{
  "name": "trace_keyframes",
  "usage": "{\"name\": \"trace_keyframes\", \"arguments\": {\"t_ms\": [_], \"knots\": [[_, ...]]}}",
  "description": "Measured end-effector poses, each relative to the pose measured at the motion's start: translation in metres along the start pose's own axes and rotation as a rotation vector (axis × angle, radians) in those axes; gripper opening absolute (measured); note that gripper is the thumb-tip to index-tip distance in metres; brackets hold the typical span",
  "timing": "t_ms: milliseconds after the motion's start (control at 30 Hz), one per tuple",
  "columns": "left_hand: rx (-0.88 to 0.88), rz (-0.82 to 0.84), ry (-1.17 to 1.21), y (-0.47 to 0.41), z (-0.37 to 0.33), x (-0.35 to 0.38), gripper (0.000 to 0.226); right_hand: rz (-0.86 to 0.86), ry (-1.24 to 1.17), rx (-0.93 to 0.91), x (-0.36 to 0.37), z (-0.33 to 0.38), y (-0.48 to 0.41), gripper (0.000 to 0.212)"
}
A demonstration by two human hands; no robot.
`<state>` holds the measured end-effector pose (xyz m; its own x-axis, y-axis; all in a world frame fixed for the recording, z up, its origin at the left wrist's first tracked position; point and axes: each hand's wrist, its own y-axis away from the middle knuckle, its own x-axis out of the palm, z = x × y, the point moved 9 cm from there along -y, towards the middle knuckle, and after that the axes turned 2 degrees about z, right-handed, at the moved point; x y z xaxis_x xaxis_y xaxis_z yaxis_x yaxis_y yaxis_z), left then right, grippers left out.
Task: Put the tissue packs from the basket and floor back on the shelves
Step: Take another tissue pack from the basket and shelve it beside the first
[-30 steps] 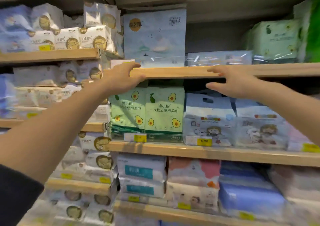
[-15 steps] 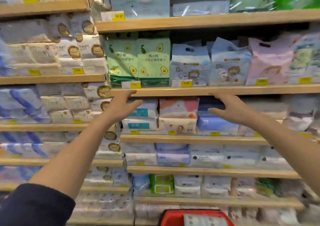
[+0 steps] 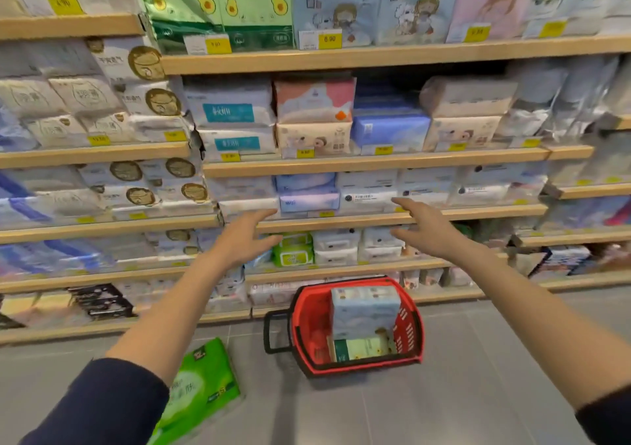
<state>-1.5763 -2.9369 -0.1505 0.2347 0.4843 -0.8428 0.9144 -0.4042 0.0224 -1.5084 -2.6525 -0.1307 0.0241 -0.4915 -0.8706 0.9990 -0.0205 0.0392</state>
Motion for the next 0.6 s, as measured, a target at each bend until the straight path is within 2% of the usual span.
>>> {"name": "trace_keyframes", "arguments": {"t_ms": [300,533,600], "knots": [[-0.031,0.259,-0.022,0.001,0.000,0.119,0.074,0.134,-0.091,0.148,0.076,-0.092,0.037,0.064],[-0.019,0.324,0.011,-0.033,-0.035,0.182,0.070,0.234,-0.152,0.167,0.099,-0.154,0.024,0.064],[-0.072,0.344,0.012,-0.045,-0.036,0.201,0.074,0.269,-0.187,0.167,0.103,-0.174,0.015,0.065]]}}
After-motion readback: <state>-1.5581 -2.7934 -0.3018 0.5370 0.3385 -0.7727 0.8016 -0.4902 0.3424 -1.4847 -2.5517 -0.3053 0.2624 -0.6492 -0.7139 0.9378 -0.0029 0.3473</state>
